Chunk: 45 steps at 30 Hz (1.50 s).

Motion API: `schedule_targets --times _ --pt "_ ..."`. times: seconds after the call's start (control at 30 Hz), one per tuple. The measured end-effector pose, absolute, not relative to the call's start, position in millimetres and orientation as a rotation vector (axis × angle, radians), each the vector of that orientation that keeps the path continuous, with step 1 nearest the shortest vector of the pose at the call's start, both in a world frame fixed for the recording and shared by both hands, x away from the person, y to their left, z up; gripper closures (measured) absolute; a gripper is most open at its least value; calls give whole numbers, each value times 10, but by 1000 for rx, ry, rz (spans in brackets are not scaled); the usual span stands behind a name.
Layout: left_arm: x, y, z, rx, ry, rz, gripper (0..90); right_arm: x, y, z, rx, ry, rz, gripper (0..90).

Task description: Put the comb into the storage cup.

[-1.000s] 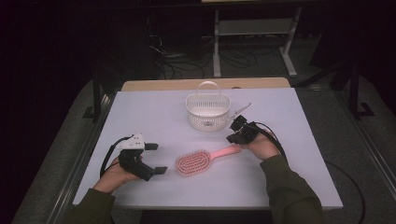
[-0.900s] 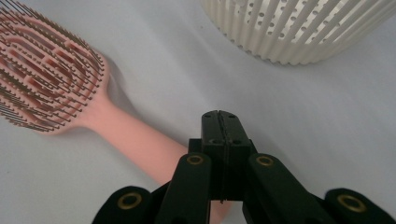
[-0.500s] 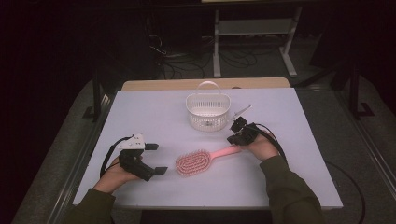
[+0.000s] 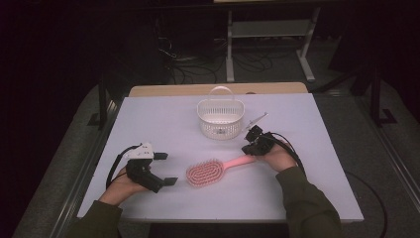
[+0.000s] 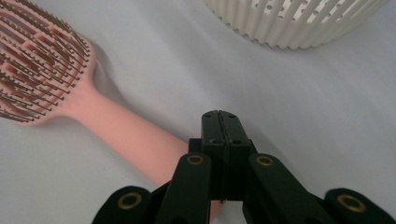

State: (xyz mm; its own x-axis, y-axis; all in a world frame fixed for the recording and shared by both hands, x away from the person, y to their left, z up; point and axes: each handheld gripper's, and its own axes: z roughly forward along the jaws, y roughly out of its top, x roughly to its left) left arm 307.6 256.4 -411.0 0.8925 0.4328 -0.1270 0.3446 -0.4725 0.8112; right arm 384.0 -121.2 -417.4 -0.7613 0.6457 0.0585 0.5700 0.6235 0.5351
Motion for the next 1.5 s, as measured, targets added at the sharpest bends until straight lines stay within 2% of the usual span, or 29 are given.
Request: schedule_targets --times 1.5 --pt "3074 2576 -4106 2112 559 126 6 3602 -1343 -4228 1021 2761 791 890"
